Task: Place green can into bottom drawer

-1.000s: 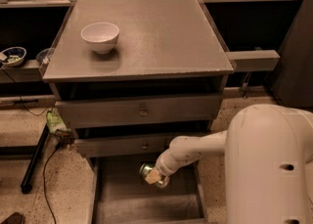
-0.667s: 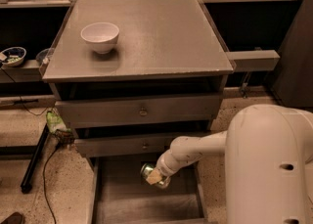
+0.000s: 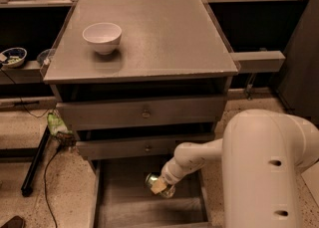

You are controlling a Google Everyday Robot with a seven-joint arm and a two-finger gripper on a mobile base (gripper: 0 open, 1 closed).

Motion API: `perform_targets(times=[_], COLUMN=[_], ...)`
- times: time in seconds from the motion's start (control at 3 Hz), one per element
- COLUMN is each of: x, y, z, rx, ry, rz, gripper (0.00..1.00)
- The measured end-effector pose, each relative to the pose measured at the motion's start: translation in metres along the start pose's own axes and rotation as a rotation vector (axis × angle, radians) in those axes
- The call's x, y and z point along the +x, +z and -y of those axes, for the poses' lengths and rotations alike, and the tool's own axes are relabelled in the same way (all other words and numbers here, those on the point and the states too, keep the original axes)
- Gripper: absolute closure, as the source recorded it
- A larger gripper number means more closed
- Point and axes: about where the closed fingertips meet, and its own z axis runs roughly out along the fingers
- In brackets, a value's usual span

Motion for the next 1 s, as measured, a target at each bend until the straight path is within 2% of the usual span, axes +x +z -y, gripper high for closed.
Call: perform_targets(times=[0.33,0.67,1.0], x=[0.035,0.059,0.063], y=[0.032,0.058,0.062], z=[0.008,0.015,0.015], rx=[-0.043,-0.072,-0.077], ry=[0.077,0.131,0.137], rz=[-0.050,-0.090,-0.094], gripper=[1.00,1.00,1.00])
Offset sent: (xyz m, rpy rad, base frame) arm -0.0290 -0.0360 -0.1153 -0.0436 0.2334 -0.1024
